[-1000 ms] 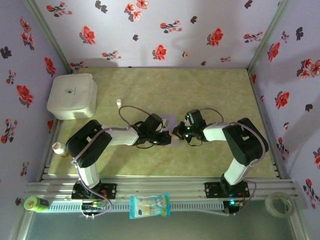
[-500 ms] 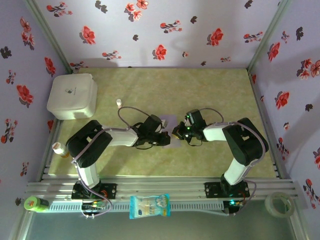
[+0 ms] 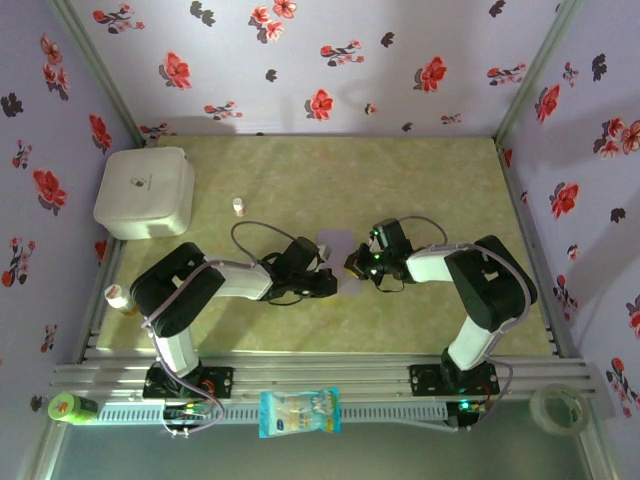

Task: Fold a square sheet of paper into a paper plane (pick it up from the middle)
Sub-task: Fold the triangle a second time at the center of the table.

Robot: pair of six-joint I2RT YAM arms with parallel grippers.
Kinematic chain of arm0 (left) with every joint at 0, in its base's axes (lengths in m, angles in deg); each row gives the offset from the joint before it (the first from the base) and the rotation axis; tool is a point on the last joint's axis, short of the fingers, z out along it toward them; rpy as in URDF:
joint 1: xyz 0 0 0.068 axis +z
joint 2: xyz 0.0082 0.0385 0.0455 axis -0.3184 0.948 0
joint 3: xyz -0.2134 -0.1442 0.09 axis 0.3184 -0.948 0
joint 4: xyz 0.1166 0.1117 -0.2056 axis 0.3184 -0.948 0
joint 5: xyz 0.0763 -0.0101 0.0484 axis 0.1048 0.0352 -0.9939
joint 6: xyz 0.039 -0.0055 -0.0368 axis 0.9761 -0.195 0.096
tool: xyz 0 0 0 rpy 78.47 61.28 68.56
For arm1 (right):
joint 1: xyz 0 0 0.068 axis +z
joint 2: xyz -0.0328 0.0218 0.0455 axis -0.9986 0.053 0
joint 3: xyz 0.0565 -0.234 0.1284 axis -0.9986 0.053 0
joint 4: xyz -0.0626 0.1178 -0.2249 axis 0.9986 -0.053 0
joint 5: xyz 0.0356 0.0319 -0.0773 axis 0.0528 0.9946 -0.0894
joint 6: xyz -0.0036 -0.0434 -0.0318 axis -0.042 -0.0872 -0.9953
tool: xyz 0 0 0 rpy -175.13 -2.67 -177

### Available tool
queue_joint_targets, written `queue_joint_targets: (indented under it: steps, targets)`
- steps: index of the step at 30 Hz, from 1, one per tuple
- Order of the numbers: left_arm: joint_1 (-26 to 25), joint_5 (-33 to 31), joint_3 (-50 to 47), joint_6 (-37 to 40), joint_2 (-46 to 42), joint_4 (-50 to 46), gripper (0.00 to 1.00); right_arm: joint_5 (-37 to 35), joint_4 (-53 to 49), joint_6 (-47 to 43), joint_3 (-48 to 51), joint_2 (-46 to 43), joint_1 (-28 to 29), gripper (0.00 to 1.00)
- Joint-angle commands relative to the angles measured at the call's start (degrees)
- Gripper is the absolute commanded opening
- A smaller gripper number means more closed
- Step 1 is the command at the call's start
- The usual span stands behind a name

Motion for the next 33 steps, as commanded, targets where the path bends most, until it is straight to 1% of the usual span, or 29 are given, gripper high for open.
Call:
queue_joint_targets:
  steps: [1,9,12,17,24,27,33]
  targets:
    - [-0.76,-1.16,-2.31,-0.99,-2.22,-1.84,0.05,-4.91,-7.24,-1.58,1.35,2.82,-0.78,0.00]
    - [-0.89,-4.20,-2.21,0.81,-7.20,-4.74,0.05,-5.07,-7.56,-1.81,1.40,2.75,-1.05,0.00]
    - [-1.07,-4.97,-2.14,1.54,-8.59,-4.29,0.05,-5.00,-7.55,-1.74,1.24,2.56,-1.05,0.00]
    - [-1.18,-2.78,1.39,2.91,-5.74,-4.65,0.04,-4.90,-7.56,-1.64,1.24,2.50,-1.05,0.00]
    - [-1.19,-2.86,5.34,5.11,-0.13,-5.86,0.04,-4.73,-7.21,-1.47,1.24,2.79,-1.03,0.00]
    - [-1.12,-3.54,3.93,5.03,0.46,-6.76,0.04,-4.90,-7.42,-1.55,1.34,2.75,-1.03,0.00]
    - [-1.03,-4.07,-2.79,1.60,-1.46,-3.22,0.03,-5.00,-7.65,-1.90,1.37,3.30,-1.05,0.00]
